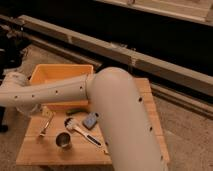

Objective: Place fork in metal cup

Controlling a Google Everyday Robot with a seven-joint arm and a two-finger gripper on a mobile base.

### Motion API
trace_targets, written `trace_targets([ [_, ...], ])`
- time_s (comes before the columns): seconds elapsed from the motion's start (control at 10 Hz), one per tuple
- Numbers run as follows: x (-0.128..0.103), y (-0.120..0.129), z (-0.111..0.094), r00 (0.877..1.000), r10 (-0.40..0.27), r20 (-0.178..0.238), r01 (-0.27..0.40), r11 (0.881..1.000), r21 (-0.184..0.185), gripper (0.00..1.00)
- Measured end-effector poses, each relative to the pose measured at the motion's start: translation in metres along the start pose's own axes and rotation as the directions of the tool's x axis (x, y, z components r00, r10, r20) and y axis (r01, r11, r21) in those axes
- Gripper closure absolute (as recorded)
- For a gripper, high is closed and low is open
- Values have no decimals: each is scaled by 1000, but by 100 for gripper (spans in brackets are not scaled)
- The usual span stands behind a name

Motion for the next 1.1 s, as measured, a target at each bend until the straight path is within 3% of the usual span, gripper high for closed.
trace_targets([
  [0.3, -4, 6, 54, 998, 15, 56, -13, 1000, -25, 35],
  [0.5, -9, 6, 70, 996, 20, 86, -18, 1000, -23, 35],
  [1.1, -38, -11, 74, 989, -39, 141, 38, 999, 10, 35],
])
